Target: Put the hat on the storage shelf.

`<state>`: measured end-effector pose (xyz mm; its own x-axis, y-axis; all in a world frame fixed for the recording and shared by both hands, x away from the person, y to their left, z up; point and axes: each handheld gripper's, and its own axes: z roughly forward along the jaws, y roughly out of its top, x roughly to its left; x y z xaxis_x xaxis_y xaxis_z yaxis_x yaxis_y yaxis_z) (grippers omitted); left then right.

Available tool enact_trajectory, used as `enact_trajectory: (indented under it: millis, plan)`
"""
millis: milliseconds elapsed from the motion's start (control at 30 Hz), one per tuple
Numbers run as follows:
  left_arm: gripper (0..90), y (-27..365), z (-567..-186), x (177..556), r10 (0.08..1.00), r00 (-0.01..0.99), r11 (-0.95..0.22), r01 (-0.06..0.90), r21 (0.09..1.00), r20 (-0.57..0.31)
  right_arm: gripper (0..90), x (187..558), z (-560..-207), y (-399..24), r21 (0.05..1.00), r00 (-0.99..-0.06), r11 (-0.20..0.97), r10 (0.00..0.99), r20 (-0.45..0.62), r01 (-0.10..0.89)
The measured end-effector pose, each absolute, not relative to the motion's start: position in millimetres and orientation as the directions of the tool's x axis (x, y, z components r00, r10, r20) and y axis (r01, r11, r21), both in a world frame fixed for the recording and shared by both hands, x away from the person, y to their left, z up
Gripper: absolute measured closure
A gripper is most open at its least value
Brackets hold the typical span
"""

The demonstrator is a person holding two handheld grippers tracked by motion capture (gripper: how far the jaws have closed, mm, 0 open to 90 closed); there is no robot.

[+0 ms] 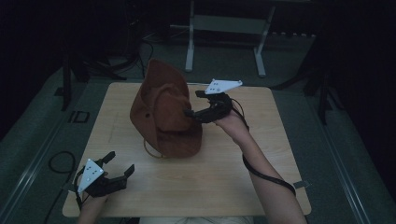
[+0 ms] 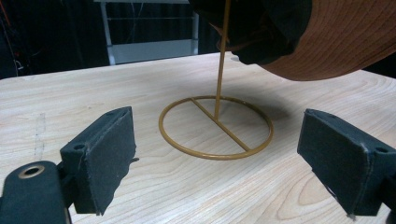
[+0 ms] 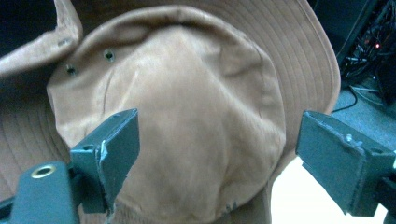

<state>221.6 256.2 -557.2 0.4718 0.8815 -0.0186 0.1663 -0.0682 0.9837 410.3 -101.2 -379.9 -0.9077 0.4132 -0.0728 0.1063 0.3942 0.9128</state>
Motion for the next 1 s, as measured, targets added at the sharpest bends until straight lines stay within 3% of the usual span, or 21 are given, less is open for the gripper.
enact_trajectory:
  millis: [667, 1000]
  plan:
    - [8.0, 254, -562, 224, 0.886, 0.464, -0.076, 0.180, 0.981, -0.016, 13.7, 404, -424, -150, 0.900, -0.882, 0.397, 0.471, -0.034, 0.177]
    - [3.4, 251, -565, 227, 0.884, 0.467, -0.100, 0.205, 0.974, -0.007, 13.7, 393, -471, -174, 0.885, -0.877, 0.416, 0.481, -0.019, 0.209]
